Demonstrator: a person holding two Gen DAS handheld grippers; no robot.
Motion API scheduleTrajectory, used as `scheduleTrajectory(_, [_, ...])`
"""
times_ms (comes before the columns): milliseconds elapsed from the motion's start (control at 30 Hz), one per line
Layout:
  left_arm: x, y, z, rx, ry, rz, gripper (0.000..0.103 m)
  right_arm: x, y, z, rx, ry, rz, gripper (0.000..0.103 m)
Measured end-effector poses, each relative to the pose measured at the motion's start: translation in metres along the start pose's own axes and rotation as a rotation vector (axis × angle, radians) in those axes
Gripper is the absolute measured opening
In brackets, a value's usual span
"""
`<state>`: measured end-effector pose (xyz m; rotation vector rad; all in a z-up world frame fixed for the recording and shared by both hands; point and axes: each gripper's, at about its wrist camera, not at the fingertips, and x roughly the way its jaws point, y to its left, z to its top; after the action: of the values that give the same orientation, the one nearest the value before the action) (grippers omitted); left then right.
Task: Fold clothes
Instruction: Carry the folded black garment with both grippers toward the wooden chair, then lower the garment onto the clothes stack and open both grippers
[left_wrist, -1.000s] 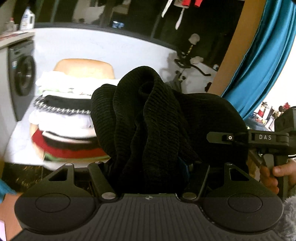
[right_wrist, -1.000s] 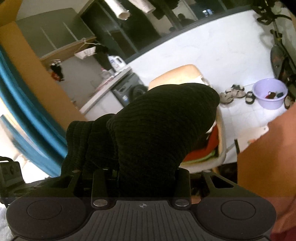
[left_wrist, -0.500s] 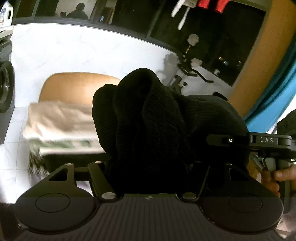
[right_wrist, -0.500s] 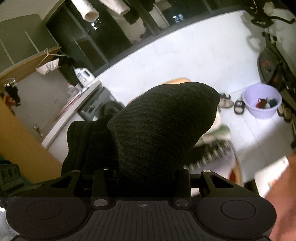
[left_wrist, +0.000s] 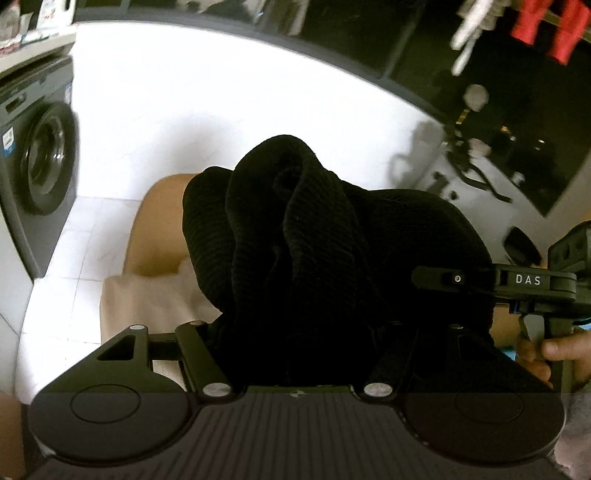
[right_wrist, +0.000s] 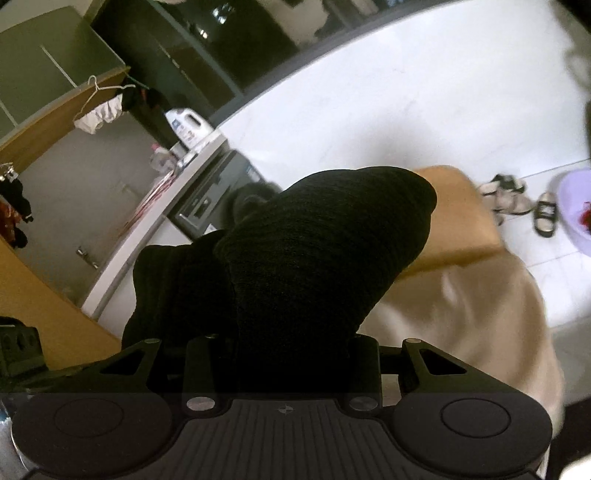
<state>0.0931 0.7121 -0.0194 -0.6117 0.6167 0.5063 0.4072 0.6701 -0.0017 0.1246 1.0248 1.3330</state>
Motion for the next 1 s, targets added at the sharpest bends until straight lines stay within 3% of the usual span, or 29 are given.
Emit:
scheduleTrajectory(133, [0.046, 0.036, 0.024, -0.122, 0.082, -0.022, 0.065, 0.053, -0.032, 0.054, 0.02, 0.049, 0.021, 0.035])
scheduleTrajectory(233, [0.082, 0.061, 0.019, -0.153, 0.138, 0.001, 0.066, 0.091, -0.06, 0.065, 0.051, 0.105, 0.024, 0.036])
scheduleTrajectory(333, [0.117, 0.091, -0.001, -0.182, 0.197, 0.057, 0.072, 0.124, -0.09, 0.041, 0.063, 0.172, -0.005, 0.037])
scheduleTrajectory(400, [0.126, 0.108, -0.012, -0.231, 0.196, 0.048, 0.077, 0.144, -0.108, 0.024, 0.072, 0.197, -0.036, 0.038])
scheduleTrajectory(500, [0.127, 0.103, -0.015, -0.172, 0.187, 0.074, 0.081, 0.159, -0.13, 0.002, 0.136, 0.217, -0.027, 0.041])
scheduleTrajectory(600, [0.122, 0.105, -0.006, -0.17, 0.19, 0.083, 0.085, 0.154, -0.128, 0.0, 0.149, 0.216, -0.047, 0.05])
scheduleTrajectory(633, [0.118, 0.107, -0.003, -0.17, 0.189, 0.088, 0.085, 0.148, -0.123, -0.002, 0.139, 0.206, -0.071, 0.06])
scheduleTrajectory(767, [0.086, 0.097, 0.007, -0.068, 0.126, 0.092, 0.087, 0.094, -0.096, 0.001, -0.01, 0.047, -0.168, 0.09])
scheduleTrajectory(867, [0.064, 0.077, 0.013, 0.053, 0.058, 0.119, 0.093, 0.065, -0.07, -0.01, -0.142, 0.003, -0.209, 0.099])
scheduleTrajectory(1000, [0.065, 0.053, 0.011, 0.201, 0.066, 0.127, 0.094, 0.053, -0.038, -0.04, -0.281, 0.03, -0.249, 0.101])
